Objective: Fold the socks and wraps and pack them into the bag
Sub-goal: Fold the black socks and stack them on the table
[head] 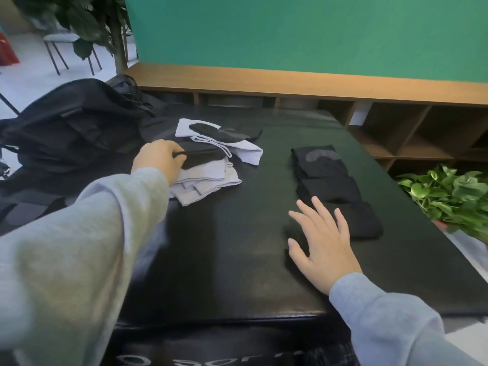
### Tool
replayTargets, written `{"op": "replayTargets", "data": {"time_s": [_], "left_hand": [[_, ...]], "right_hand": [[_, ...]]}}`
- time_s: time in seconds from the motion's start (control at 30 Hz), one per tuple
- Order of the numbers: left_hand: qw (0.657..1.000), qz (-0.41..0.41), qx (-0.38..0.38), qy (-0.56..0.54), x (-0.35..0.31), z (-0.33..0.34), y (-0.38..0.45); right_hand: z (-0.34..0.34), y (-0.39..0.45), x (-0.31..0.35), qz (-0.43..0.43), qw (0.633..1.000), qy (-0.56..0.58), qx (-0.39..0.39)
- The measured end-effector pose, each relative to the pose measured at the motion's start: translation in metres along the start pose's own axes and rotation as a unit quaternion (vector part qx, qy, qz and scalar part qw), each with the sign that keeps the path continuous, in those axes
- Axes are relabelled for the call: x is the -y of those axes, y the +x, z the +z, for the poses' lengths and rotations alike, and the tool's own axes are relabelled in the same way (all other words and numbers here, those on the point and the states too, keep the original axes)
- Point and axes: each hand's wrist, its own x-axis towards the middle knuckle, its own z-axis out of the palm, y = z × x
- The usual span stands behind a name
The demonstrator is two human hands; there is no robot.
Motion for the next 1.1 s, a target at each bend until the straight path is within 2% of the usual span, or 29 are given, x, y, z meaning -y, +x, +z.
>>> {"op": "replayTargets", "data": {"time_s": [0.1, 0.17, 0.27, 0.43, 0.67, 0.83, 0.97, 1.1], "left_hand": [[0.995, 0.045, -0.081, -0.04, 0.007, -0.007, -0.014], [0.983, 0.11, -0.132, -0.07, 0.012, -0.01, -0.031], [0.962, 0.207, -0.149, -0.093, 0.022, -0.011, -0.068], [0.955, 0.233, -0.077, -0.167, 0.032, 0.003, -0.135], [0.945, 0.157, 0.041, -0.284, 0.039, 0.011, -0.19], [0.928, 0.149, 0.088, -0.331, 0.046, 0.006, -0.21], [0.937, 0.167, 0.108, -0.288, 0.051, 0.003, -0.214], [0.943, 0.177, 0.113, -0.259, 0.052, 0.002, -0.217]], "right_hand": [[0.0, 0.001, -0.001, 0.011, 1.0, 0.004, -0.008], [0.0, 0.001, -0.001, 0.015, 1.0, 0.003, -0.01], [-0.001, 0.0, -0.001, 0.015, 1.0, 0.007, -0.011], [-0.004, -0.001, 0.001, 0.023, 1.0, 0.004, -0.003], [-0.007, -0.007, 0.004, 0.018, 1.0, 0.004, 0.015], [-0.009, -0.022, 0.018, -0.069, 0.997, 0.033, 0.016], [-0.006, -0.032, 0.042, -0.154, 0.985, 0.039, 0.06], [-0.001, -0.037, 0.061, -0.168, 0.981, 0.072, 0.067]]}}
